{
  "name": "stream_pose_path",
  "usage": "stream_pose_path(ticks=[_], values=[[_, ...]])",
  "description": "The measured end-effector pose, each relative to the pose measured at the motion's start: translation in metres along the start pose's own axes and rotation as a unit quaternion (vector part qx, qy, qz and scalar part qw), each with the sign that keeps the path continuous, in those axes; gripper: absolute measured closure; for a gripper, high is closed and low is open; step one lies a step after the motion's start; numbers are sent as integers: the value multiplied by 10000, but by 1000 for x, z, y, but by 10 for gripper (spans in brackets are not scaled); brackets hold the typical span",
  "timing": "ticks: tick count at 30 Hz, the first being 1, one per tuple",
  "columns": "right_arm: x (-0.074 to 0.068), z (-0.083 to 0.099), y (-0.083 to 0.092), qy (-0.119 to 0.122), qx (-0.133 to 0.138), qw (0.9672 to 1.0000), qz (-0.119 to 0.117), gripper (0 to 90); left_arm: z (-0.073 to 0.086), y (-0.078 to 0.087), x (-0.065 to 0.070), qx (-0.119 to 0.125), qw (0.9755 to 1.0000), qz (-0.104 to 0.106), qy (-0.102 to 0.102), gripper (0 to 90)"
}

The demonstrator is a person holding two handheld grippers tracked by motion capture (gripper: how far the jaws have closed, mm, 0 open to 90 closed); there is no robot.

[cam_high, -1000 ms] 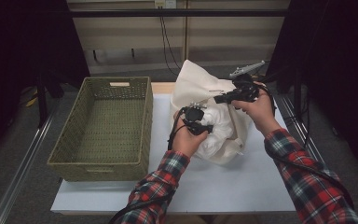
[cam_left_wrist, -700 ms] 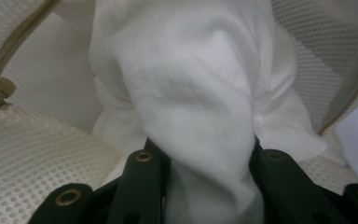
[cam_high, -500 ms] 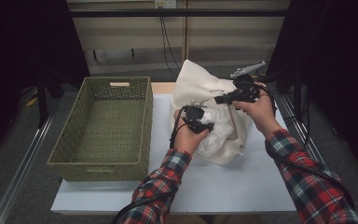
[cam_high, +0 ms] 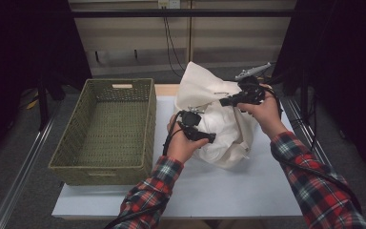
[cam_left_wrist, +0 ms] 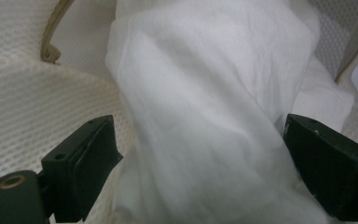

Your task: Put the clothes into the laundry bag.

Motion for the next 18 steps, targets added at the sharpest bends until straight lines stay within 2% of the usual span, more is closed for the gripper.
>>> stream_pose_path(ticks=[3,4,5,6,8,11,13,14,18], values=[[1,-3,1,22,0,10000,35,872,6,2,-1,-177,9998,3,-19,96],[2,-4,2,38,1,10000,46,871,7,1,0,-148,9999,38,43,95],[2,-5,2,41,12,10000,52,871,10,1,-1,-231,9997,14,-4,97],[2,-5,1,39,10,10000,49,871,12,-2,-1,-205,9997,60,73,108],[2,-6,1,45,-4,10000,47,871,17,-6,-1,-237,9995,159,98,128],[1,-9,2,90,-9,9999,65,871,24,-16,0,-333,9988,335,144,213],[2,-10,4,97,-17,9999,66,871,27,-21,1,-382,9977,496,258,314],[2,-11,4,110,-7,9999,88,871,28,-22,2,-453,9971,549,254,402],[4,-12,7,81,-19,9999,83,871,27,-24,4,-539,9968,489,334,686]])
Point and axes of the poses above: each handheld gripper's, and its own axes: y roughly backward along the jaws, z roughly out of its underside, x roughly to its right, the point moved 4 cm from there along -y, roughly forward along the jaws, and after that the axes turned 13 degrees about z, right-handed, at the moved point
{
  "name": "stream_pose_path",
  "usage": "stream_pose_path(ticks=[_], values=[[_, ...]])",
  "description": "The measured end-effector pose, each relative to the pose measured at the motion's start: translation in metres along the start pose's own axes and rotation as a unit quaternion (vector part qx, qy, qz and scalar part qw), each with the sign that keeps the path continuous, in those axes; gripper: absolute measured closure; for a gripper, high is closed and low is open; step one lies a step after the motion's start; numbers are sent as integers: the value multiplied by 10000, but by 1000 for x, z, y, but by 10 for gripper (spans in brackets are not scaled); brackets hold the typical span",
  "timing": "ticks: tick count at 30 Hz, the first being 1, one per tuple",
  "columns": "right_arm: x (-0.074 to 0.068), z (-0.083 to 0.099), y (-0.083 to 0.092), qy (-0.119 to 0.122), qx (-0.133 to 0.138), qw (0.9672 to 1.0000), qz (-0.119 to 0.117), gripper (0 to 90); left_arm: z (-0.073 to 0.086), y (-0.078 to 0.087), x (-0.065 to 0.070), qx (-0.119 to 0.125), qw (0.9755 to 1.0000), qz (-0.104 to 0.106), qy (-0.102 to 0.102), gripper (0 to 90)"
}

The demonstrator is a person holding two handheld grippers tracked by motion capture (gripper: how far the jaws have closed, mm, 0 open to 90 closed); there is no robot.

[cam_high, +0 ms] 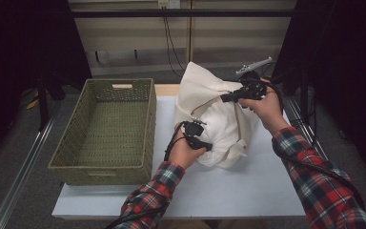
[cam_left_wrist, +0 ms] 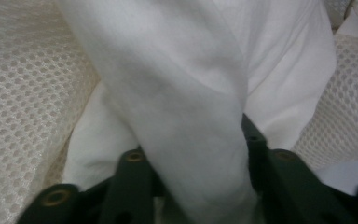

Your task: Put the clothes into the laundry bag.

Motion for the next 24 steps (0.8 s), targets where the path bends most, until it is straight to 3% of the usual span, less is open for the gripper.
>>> stream_pose_path(ticks=[6,11,24], values=[[0,1,0,0,29,10000,-35,872,-10,5,2,266,9995,-91,130,767],[-3,0,0,57,39,10000,-60,872,-20,5,3,561,9982,-115,182,773],[-5,0,1,58,69,9999,-129,873,-46,-4,2,882,9959,-160,147,776]])
Point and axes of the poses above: each handheld gripper's, and its own axes: y roughly backward along the jaws, z roughly out of its underside, x roughly to its right, the point moved 4 cm from there along -y, roughly forward along the jaws, and after that the axes turned 13 degrees about z, right-handed, at the moved point
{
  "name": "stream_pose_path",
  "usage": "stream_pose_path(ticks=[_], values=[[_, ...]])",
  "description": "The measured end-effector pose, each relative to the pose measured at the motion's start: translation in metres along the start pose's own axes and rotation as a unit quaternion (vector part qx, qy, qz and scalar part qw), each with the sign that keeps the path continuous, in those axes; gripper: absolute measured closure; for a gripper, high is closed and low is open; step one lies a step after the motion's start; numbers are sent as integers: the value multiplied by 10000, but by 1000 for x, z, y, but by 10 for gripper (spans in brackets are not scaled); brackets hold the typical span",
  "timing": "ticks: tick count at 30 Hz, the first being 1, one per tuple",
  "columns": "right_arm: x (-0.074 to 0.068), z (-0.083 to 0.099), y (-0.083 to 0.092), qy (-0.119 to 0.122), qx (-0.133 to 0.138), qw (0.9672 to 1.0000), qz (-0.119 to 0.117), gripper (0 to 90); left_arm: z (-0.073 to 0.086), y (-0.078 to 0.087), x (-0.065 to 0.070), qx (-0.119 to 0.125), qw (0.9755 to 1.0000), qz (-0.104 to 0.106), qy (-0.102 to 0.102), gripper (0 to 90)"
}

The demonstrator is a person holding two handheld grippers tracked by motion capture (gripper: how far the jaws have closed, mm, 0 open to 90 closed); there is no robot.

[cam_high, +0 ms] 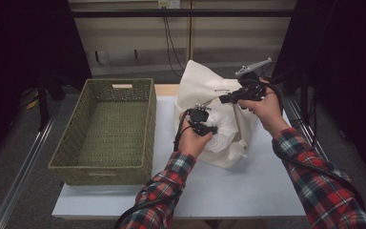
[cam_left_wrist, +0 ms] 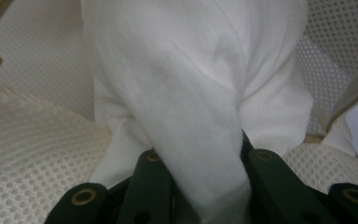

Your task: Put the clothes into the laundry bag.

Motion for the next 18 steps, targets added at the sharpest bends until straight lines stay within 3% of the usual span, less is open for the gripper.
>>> stream_pose_path(ticks=[7,18], values=[[0,1,1,-30,20,10000,-33,873,-10,-1,-10,169,9998,-42,24,778],[-2,3,0,-43,37,10000,-71,873,-24,4,-24,431,9986,-298,-50,774]])
Point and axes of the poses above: each handheld gripper's, and its own axes: y roughly backward along the jaws, z roughly out of its underside, x roughly to its right, the point moved 4 cm from there along -y, roughly forward along the jaws, and after that the axes turned 13 degrees about z, right-handed, at the moved point
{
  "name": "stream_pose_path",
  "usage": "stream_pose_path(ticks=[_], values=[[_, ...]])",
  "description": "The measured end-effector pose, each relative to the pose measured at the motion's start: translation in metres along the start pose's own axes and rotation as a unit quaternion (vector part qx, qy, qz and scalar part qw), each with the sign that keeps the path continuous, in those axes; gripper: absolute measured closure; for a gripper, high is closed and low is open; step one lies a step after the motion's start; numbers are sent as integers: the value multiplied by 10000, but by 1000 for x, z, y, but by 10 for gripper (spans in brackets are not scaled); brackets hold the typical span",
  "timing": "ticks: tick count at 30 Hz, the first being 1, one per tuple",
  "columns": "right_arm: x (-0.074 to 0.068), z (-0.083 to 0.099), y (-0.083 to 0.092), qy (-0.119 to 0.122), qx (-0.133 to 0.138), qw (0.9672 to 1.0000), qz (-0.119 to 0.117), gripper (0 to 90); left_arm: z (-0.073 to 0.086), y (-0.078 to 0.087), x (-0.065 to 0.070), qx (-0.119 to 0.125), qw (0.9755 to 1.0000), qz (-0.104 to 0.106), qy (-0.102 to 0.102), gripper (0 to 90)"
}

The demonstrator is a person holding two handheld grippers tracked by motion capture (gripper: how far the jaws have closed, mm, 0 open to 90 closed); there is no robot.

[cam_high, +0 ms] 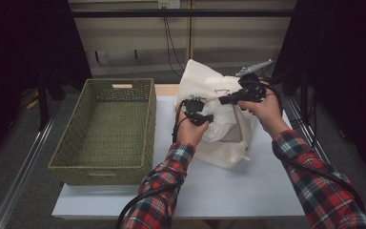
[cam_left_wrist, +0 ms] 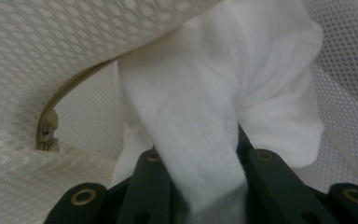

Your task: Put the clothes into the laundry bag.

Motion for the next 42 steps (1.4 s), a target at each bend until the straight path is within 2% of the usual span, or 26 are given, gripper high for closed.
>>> stream_pose_path(ticks=[7,11,15,16,18,19,22,25,28,30,32,33,35,38,42], values=[[0,0,0,6,-28,10000,12,873,4,-3,-6,-75,9999,-76,-50,747],[0,1,-1,1,-25,10000,-5,873,8,-4,-5,-180,9998,-17,-58,688],[0,1,-3,8,-38,10000,9,873,12,-2,-5,-329,9994,81,-82,576],[0,1,-3,7,-41,10000,-2,873,12,-2,-4,-340,9994,72,-51,520],[1,2,-4,-12,-44,10000,2,872,12,1,-3,-257,9996,-1,-145,375],[1,2,-4,-6,-48,10000,17,872,13,4,-2,-363,9991,-46,-211,347],[2,2,-4,-14,-50,10000,24,872,15,7,1,-426,9988,-72,-223,228],[2,2,-4,-20,-60,10000,37,873,21,12,4,-575,9978,-134,-305,205],[2,2,-4,-42,-76,9999,53,872,26,17,6,-662,9973,-169,-284,184],[2,2,-4,-50,-72,9999,54,872,30,18,7,-680,9972,-133,-274,185],[2,2,-5,-27,-66,10000,28,872,34,20,8,-774,9962,-96,-375,200],[2,3,-5,-26,-71,10000,31,872,36,20,8,-737,9969,-62,-279,208],[2,3,-5,-26,-86,10000,24,872,38,20,8,-783,9964,-41,-308,209],[2,2,-5,-8,-76,10000,50,872,41,19,5,-857,9962,-6,-161,220],[4,2,-4,-21,-82,10000,52,872,44,20,4,-947,9955,23,-63,238]])
Point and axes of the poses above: each handheld gripper's, and its own axes: y roughly backward along the jaws, z roughly out of its underside, x roughly to its right, the point moved 4 cm from there along -y, roughly forward along the jaws, and after that the axes turned 13 degrees about z, right-handed, at the moved point
